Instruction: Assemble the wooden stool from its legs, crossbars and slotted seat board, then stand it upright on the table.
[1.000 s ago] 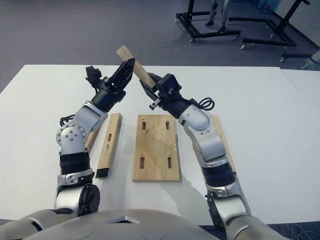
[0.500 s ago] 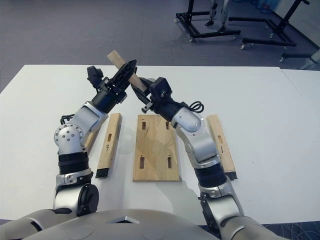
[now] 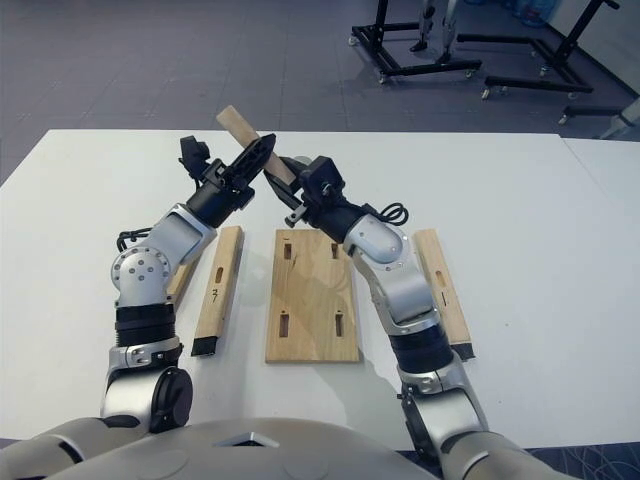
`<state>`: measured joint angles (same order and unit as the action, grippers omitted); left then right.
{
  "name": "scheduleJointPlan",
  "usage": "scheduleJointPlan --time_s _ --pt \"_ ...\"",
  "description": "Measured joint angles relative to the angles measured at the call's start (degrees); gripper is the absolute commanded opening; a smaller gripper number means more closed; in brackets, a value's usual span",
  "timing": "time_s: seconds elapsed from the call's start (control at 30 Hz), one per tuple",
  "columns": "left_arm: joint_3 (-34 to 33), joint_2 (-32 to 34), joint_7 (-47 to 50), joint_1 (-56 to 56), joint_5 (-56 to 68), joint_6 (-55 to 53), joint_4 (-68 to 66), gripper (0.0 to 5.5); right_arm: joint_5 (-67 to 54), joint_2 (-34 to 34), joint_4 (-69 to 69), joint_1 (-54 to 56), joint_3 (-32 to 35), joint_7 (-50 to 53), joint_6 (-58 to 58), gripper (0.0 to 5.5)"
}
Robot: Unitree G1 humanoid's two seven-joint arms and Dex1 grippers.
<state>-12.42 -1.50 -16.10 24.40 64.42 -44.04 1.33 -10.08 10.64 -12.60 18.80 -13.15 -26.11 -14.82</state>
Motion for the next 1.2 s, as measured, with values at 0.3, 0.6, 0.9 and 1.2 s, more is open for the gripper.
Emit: scheduleJointPlan --time_s 0.3,0.6,0.9,1.2 --pt "0.78 0.92 -1.54 -0.29 -2.09 0.45 0.96 0.41 1.67 0.31 0.64 -0.19 -0.38 -0.38 2.37 1.28" --pt "1.20 1.06 -1.89 -3.62 -1.60 -1.83 3.12 0.40 2.15 5.02 -0.18 -1.09 -0.57 -5.17 3.56 1.28" --pt "2.33 0.72 -1.95 -5.46 -1.36 -2.00 5.07 0.40 2.06 8.49 -1.00 -0.89 -0.13 -8.68 3.83 1.28" --pt "3.40 1.97 -2.59 -5.68 -1.80 -2.37 5.03 0.40 2.11 9.98 -1.35 -1.95 -0.14 -9.05 4.86 1.28"
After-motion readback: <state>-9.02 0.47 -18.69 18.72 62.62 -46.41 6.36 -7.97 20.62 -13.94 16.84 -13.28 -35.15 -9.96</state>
